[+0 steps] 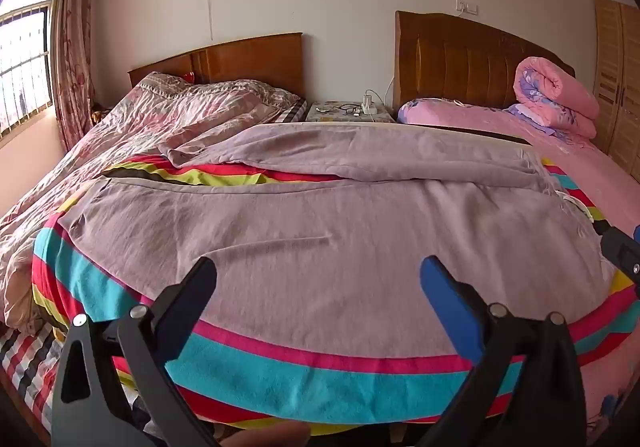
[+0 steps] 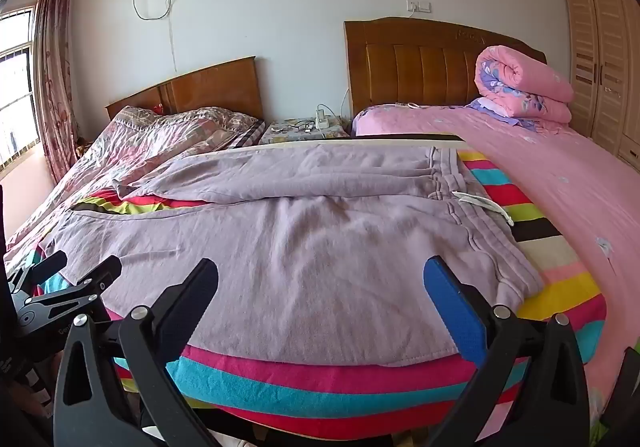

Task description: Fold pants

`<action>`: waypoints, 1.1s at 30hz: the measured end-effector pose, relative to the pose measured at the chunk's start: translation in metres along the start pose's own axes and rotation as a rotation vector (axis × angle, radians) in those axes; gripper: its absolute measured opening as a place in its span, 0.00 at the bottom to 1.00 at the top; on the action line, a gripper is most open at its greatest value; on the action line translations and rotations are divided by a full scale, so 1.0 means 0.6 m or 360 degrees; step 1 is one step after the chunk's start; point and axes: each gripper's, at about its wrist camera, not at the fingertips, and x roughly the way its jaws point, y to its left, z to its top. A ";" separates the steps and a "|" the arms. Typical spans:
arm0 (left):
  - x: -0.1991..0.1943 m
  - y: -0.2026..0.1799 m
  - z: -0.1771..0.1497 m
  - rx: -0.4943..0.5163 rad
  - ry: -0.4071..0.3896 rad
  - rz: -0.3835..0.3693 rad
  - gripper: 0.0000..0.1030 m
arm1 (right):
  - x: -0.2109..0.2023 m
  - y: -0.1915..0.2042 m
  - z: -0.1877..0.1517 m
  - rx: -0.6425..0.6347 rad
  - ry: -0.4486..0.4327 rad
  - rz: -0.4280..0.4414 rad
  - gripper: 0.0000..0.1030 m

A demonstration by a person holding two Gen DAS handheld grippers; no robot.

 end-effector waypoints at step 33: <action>0.001 0.001 0.000 0.0005 0.0009 0.0003 0.99 | 0.006 -0.001 -0.004 0.0016 0.0031 0.0015 0.96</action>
